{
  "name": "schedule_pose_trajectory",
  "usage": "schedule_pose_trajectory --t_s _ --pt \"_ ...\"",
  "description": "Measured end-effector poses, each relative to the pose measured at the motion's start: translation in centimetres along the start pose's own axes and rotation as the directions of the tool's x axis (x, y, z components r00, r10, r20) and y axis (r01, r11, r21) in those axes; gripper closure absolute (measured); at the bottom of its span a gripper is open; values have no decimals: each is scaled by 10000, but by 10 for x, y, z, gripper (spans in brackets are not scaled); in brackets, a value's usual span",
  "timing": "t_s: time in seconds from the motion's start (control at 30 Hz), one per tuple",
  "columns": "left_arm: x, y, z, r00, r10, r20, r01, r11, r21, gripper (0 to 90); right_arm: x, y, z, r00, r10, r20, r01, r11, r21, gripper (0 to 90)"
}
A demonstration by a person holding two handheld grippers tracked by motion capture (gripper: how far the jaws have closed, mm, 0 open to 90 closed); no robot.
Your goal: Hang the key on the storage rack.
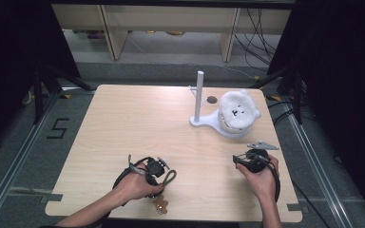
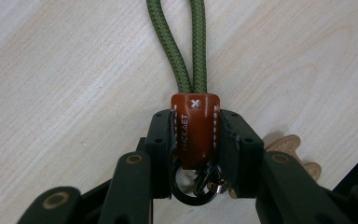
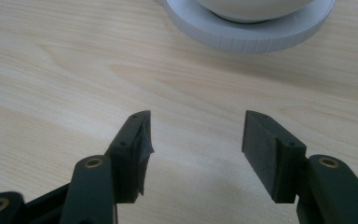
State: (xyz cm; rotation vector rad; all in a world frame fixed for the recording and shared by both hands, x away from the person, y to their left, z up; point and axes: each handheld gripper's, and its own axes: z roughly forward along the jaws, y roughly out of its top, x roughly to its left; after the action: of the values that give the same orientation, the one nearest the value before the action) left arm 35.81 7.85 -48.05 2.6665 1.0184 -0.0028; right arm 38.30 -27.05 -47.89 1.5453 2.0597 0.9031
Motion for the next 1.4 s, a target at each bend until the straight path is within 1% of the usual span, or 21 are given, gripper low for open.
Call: schedule_pose_trajectory --t_s 0.1,0.37,0.4,0.43,0.53,0.57,0.6,0.7,0.83,0.87,0.9,0.93,0.97,1.0,1.13,1.17,1.2,1.27,1.33,1.37,1.4 --pt "2 -4 -1 9996 260 74 -259 9996 -151 671 0 0 0 10000 -1 -48 2 10000 9 435" --pt "6 -16 -1 9988 199 447 -150 9939 -1090 680 -1 -1 2 10000 21 -60 -22 10000 -77 435" --pt "8 -18 -2 9981 434 436 -381 9926 -1153 680 -1 -1 2 10000 -22 -43 22 10000 -64 435" --pt "5 -21 0 9982 -60 591 157 9862 -1651 681 0 -2 1 10000 83 -22 -83 10000 -37 435" --pt "8 -26 0 9975 3 702 134 9807 -1951 681 0 -2 2 10000 80 -17 -80 10000 -32 435" --pt "10 -27 0 9979 147 631 -12 9779 -2091 682 -1 -3 3 9997 -205 89 207 9997 -146 436" --pt "11 -29 -1 9980 187 607 -51 9761 -2172 681 0 -3 2 9999 73 -74 -73 10000 -53 436" --pt "14 -34 0 9966 418 714 -227 9680 -2498 681 1 -3 5 10000 14 14 -14 9999 -172 436" --pt "17 -42 -1 9947 638 810 -358 9503 -3091 682 2 -4 4 10000 40 -59 -41 9998 -177 437" --pt "18 -45 -1 9945 617 842 -293 9393 -3418 681 2 -4 6 9999 100 -137 -103 9996 -270 436" --pt "20 -48 -2 9937 750 837 -413 9363 -3487 682 3 -5 5 9999 124 -33 -125 9997 -207 436" --pt "17 -50 1 9929 193 1171 312 9096 -4143 682 2 -5 5 9999 101 -78 -102 9997 -212 436" --pt "17 -52 0 9920 197 1245 378 8957 -4431 681 3 -5 6 9999 110 -114 -113 9997 -209 436" --pt "18 -55 1 9904 200 1368 494 8730 -4852 681 3 -5 6 9997 141 -179 -146 9995 -289 436" --pt "22 -63 2 9921 307 1219 437 8249 -5636 681 4 -6 8 9999 100 -126 -106 9988 -478 438" --pt "23 -65 2 9916 303 1254 501 8055 -5904 681 4 -7 8 9999 76 -123 -82 9987 -501 438" --pt "23 -67 2 9917 321 1246 497 7978 -6008 681 4 -7 8 9998 88 -183 -98 9984 -557 439" --pt "25 -70 1 9911 387 1272 509 7735 -6318 682 6 -8 7 9999 102 -57 -105 9985 -537 439" --pt "24 -71 2 9903 234 1368 756 7359 -6729 682 6 -8 9 9998 112 -163 -122 9980 -616 440" --pt "25 -72 0 9909 306 1309 665 7350 -6748 682 7 -9 8 9999 123 -108 -129 9982 -586 440" --pt "25 -73 0 9910 270 1309 713 7216 -6886 682 7 -9 9 9999 93 -113 -100 9980 -624 440"
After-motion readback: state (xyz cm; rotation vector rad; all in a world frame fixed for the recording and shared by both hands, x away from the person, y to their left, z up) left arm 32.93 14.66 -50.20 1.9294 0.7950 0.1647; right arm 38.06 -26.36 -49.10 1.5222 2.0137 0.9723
